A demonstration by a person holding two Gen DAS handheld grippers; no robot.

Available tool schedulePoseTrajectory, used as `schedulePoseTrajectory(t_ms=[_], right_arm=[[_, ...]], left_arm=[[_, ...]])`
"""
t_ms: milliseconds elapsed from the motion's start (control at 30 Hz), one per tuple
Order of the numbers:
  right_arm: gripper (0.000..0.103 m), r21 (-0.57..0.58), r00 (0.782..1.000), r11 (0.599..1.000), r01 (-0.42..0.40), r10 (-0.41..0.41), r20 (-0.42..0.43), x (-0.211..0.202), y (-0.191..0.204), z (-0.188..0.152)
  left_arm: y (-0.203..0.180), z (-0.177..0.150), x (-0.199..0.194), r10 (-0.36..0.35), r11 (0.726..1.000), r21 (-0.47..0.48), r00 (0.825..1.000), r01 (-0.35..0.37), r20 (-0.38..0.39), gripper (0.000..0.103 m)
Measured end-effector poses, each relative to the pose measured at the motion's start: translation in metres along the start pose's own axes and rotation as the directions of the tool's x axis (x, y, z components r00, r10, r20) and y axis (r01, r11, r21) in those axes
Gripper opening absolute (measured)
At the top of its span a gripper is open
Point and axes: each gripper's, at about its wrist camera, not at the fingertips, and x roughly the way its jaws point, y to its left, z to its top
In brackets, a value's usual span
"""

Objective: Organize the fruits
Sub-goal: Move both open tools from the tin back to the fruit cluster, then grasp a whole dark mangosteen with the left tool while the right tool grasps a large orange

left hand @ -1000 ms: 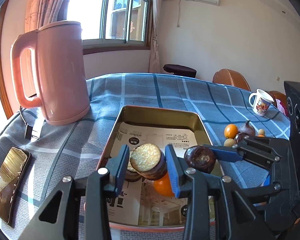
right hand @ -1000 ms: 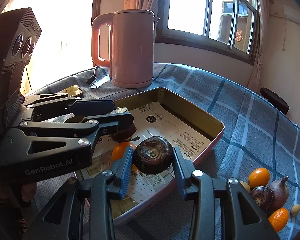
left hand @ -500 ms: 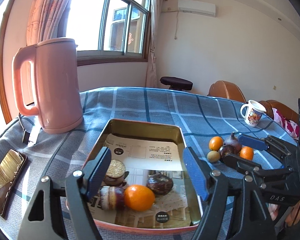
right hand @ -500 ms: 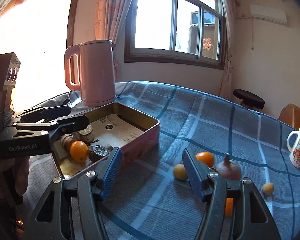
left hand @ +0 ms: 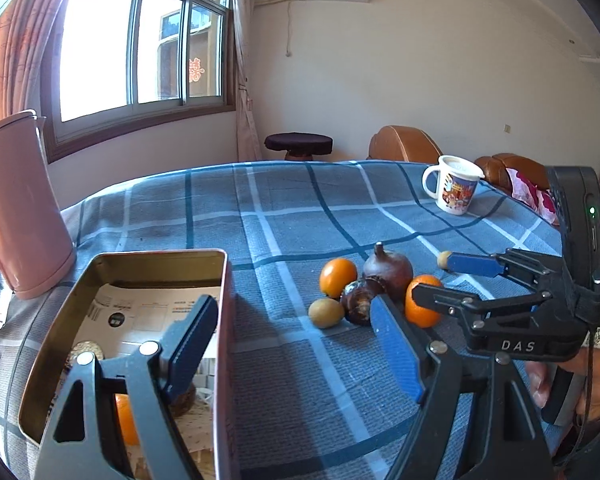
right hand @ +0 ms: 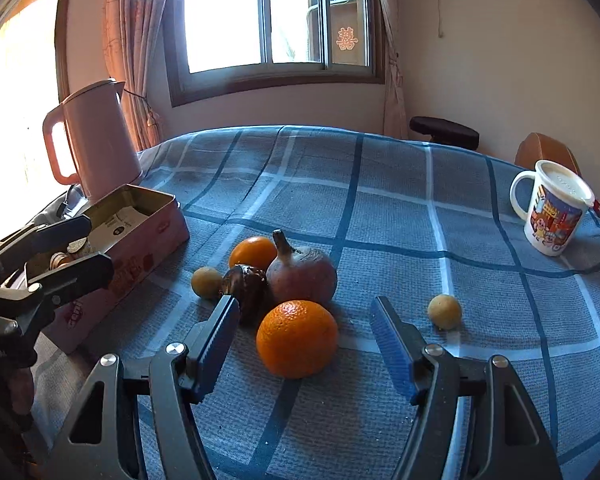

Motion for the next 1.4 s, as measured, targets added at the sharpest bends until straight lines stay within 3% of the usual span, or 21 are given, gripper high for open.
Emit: schedulePoseTrajectory(t_ms=[233, 300, 333, 467, 567, 733, 900, 967, 1033, 1200, 1400], right_arm=[[0.069, 0.027, 0.990, 0.997, -0.070, 0.073, -0.121, 0.021, -0.004, -0.003], [0.060, 0.055, 0.984, 0.995, -0.089, 0.096, -0.152, 0.026, -0.008, -0.004], [0.049, 0.063, 0.983, 0.993, -0.095, 0.104, -0.154, 0.026, -0.010, -0.005], [0.048, 0.059, 0.992, 0.995, -0.080, 0.085, -0.093, 0.010, -0.010, -0.007], [0.048, 0.092, 0.999, 0.996, -0.015, 0.018, -0.033, -0.003, -0.016, -0.008], [0.048, 0.185, 1.000, 0.983, 0.010, -0.006, -0.023, -0.005, -0.037, -0.008], [0.048, 0.197, 1.000, 0.980, 0.017, -0.016, -0.008, -0.008, -0.039, -0.008], [0.048, 0.197, 1.000, 0.980, 0.020, -0.020, -0.005, -0.009, -0.039, -0.008], [0.048, 0.193, 1.000, 0.981, 0.021, -0.021, -0.005, -0.010, -0.039, -0.008], [0.048, 0.178, 1.000, 0.984, 0.028, -0.026, -0.011, -0.008, -0.036, -0.007], [0.048, 0.180, 1.000, 0.983, 0.028, -0.029, 0.005, -0.011, -0.036, -0.008]], left_arm=[[-0.018, 0.005, 0.016, -0.011, 0.999, 0.044, 0.999, 0.013, -0.032, 0.081], [-0.021, 0.005, 0.019, -0.013, 0.998, 0.053, 0.999, 0.015, -0.041, 0.081], [-0.022, 0.005, 0.021, -0.016, 0.998, 0.057, 0.999, 0.018, -0.045, 0.081], [-0.025, 0.005, 0.029, -0.034, 0.997, 0.061, 0.997, 0.038, -0.066, 0.081], [-0.030, 0.006, 0.037, -0.050, 0.996, 0.073, 0.995, 0.057, -0.092, 0.081], [-0.048, 0.009, 0.054, -0.077, 0.988, 0.120, 0.986, 0.095, -0.145, 0.079], [-0.062, 0.010, 0.070, -0.065, 0.979, 0.178, 0.978, 0.101, -0.200, 0.071], [-0.065, 0.009, 0.077, -0.053, 0.977, 0.190, 0.975, 0.096, -0.218, 0.065], [-0.065, 0.010, 0.083, -0.055, 0.976, 0.192, 0.970, 0.102, -0.236, 0.053], [-0.068, 0.010, 0.086, -0.026, 0.973, 0.216, 0.971, 0.079, -0.238, 0.042], [-0.062, 0.009, 0.078, -0.075, 0.977, 0.178, 0.971, 0.117, -0.229, 0.042]])
